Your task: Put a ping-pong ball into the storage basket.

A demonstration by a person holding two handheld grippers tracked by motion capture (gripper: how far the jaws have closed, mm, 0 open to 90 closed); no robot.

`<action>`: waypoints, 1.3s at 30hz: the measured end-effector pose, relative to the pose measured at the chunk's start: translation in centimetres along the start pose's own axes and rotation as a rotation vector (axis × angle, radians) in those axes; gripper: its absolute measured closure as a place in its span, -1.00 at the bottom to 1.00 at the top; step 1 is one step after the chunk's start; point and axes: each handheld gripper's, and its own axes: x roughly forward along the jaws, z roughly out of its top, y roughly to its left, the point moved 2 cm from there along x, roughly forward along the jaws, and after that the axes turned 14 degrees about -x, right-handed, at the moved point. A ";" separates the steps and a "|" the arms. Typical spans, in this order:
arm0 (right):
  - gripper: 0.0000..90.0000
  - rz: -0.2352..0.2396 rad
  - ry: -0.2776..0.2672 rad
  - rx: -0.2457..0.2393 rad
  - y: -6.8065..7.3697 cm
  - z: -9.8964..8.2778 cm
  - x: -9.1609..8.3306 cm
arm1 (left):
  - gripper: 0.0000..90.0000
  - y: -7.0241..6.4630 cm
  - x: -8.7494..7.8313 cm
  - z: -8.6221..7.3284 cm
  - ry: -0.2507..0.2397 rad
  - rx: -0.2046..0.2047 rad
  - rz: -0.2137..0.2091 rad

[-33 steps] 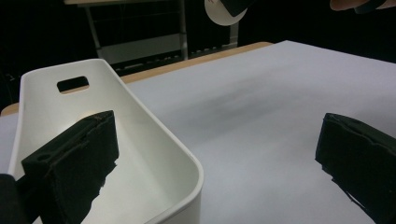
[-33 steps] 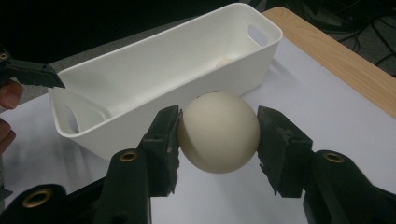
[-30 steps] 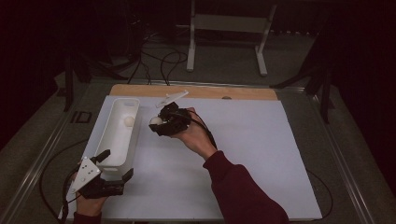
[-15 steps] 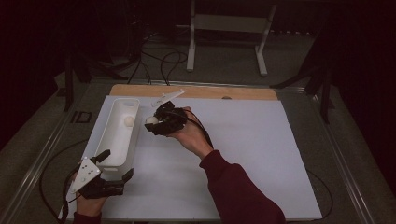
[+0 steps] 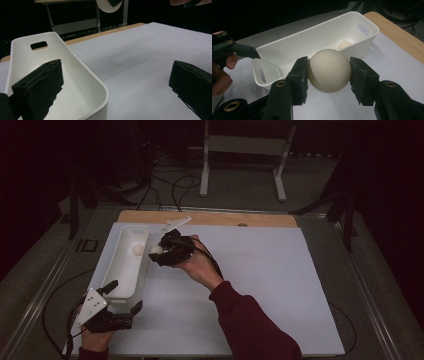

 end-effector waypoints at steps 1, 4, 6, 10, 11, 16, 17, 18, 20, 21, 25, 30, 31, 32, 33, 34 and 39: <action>0.13 0.000 0.000 0.000 0.0 0.1 0.0 | -1.00 0.0 0.0 0.0 0.001 -0.001 0.001; 0.13 0.003 -0.002 -0.002 0.2 0.3 0.1 | -1.00 0.0 0.0 0.0 0.000 -0.001 0.000; 0.13 0.005 -0.004 -0.009 0.3 0.5 0.2 | -1.00 0.0 0.0 0.0 0.000 -0.001 -0.001; 0.13 0.012 -0.001 -0.019 0.6 1.0 0.4 | -1.00 0.0 0.1 0.0 0.003 -0.002 -0.003; 0.13 0.012 -0.001 -0.019 0.7 1.0 0.4 | -1.00 0.0 0.1 0.0 0.003 -0.002 -0.003; 0.13 0.016 -0.005 -0.025 0.8 1.4 0.6 | -1.00 0.0 0.0 0.0 -0.002 -0.005 -0.003; 0.13 0.019 -0.006 -0.025 0.9 1.4 0.7 | -1.00 0.0 0.0 0.0 -0.001 -0.004 -0.002; 0.13 0.019 -0.006 -0.025 0.9 1.4 0.8 | -1.00 0.0 0.0 0.0 0.000 -0.004 -0.002; 0.13 0.023 -0.008 -0.028 1.0 1.5 0.9 | -1.00 0.0 0.0 0.0 0.001 -0.001 -0.003; 0.13 0.023 -0.009 -0.027 1.0 1.6 0.9 | -1.00 0.0 0.1 0.0 0.000 -0.001 -0.003; 0.13 0.028 -0.020 -0.030 1.2 2.0 1.0 | -1.00 0.0 0.0 0.1 0.000 0.002 -0.001; 0.13 0.032 -0.025 -0.036 1.5 2.4 1.2 | -1.00 0.0 0.0 0.0 -0.002 -0.001 -0.003; 0.13 0.034 -0.025 -0.037 1.5 2.5 1.3 | -1.00 0.0 0.0 0.0 -0.002 -0.001 -0.003; 0.13 0.035 -0.028 -0.037 1.6 2.6 1.3 | -1.00 0.0 0.0 0.1 -0.003 -0.001 -0.003; 0.13 0.035 -0.028 -0.037 1.6 2.6 1.3 | -1.00 0.0 0.0 0.1 -0.003 -0.001 -0.003; 0.13 0.036 -0.026 -0.040 1.6 2.6 1.4 | -1.00 0.0 0.0 0.1 -0.004 -0.003 -0.003; 0.13 0.041 -0.026 -0.040 1.8 2.9 1.7 | -1.00 0.0 0.0 0.1 -0.002 -0.001 -0.003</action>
